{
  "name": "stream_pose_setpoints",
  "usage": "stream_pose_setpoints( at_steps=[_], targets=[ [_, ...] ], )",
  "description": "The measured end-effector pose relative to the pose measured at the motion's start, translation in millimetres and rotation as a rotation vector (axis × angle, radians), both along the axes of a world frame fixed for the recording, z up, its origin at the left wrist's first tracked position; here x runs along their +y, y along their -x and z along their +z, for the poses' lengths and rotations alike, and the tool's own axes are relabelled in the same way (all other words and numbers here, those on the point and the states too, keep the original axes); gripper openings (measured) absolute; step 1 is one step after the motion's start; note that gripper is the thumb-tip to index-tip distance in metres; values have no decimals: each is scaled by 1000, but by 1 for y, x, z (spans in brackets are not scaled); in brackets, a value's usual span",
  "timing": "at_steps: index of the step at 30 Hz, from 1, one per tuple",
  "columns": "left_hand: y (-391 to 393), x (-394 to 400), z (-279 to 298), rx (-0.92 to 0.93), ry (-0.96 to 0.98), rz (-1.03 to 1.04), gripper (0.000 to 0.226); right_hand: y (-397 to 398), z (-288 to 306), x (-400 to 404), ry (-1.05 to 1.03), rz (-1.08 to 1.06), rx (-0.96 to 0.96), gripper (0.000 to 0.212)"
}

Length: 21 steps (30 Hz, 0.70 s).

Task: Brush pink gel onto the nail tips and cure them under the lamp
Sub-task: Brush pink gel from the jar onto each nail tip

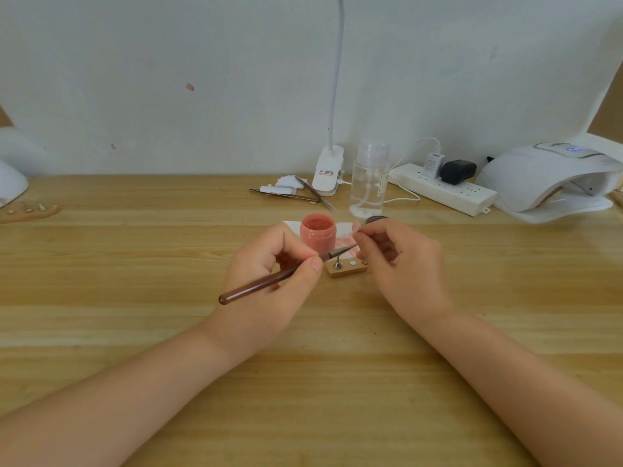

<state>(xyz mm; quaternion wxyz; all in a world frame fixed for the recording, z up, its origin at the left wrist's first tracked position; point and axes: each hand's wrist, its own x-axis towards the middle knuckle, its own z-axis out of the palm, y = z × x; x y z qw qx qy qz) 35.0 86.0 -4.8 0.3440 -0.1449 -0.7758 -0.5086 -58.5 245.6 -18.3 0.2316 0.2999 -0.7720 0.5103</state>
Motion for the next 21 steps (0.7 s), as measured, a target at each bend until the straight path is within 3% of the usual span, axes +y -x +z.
stream_pose_setpoints(
  at_steps=[7,21],
  targets=[
    [3,2,3,-2,-155,25,8,-1,1,0,-22,19,12,6],
    [-1,4,4,42,-119,28,21,-1,2,0,-22,24,-38,5]
  ],
)
